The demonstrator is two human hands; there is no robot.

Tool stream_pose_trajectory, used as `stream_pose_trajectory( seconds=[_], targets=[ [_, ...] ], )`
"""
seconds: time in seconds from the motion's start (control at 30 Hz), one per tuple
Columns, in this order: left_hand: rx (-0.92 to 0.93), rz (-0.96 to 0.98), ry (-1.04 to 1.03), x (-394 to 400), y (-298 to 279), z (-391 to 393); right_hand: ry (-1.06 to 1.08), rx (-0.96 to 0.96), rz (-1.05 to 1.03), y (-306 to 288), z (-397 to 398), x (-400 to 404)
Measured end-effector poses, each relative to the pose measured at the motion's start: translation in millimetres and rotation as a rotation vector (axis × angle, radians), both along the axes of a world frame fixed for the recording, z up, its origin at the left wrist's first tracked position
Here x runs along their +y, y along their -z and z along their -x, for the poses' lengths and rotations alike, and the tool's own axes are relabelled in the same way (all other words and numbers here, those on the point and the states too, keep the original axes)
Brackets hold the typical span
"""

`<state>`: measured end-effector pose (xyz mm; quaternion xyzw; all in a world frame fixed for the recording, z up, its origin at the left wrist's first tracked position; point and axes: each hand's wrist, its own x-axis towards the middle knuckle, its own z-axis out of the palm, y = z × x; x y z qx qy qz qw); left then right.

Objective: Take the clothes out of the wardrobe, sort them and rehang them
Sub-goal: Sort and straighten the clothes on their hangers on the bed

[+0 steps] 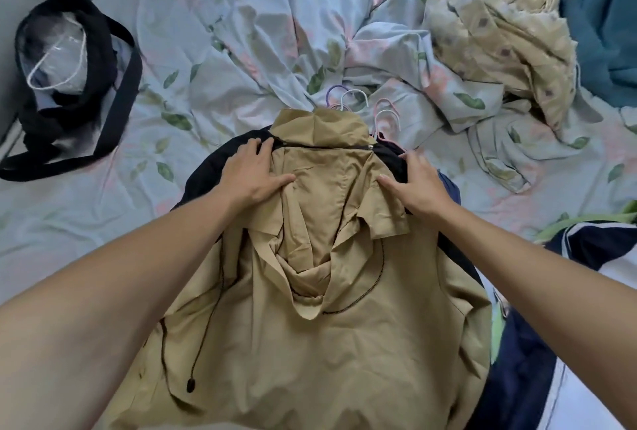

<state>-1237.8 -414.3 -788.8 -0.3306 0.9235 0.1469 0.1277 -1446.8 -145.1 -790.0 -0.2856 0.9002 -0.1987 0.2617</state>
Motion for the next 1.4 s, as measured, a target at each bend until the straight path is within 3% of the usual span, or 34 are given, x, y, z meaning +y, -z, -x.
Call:
stream_pose_trajectory(
  seconds=[0.17, 0.43, 0.53, 0.63, 0.73, 1.1, 1.4],
  targets=[
    [0.046, -0.005, 0.015, 7.8, 4.9, -15.7, 0.115, -0.045, 0.162, -21.8, -8.4, -5.5],
    [0.224, 0.101, 0.034, 12.4, -22.2, -30.0, 0.039, 0.106, 0.374, -54.3, -37.8, 7.5],
    [0.388, 0.077, -0.066, 8.2, -44.6, -29.2, 0.022, 0.162, 0.429, -59.4, -42.3, 24.2],
    [0.378, 0.005, -0.133, 2.6, -58.4, -28.4, 0.005, 0.213, 0.473, -66.9, -47.2, 41.3],
    [0.335, -0.059, -0.081, 4.9, -66.6, -32.1, -0.001, 0.256, 0.470, -73.5, -51.3, 57.0],
    [0.491, -0.097, -0.090, 79.0, -86.6, -94.6, -0.188, 0.174, 0.408, -100.8, -83.4, 102.7],
    [0.520, -0.047, -0.118, 197.5, -189.6, -185.3, -0.248, 0.050, 0.404, -176.1, -151.1, 190.3]
  ],
)
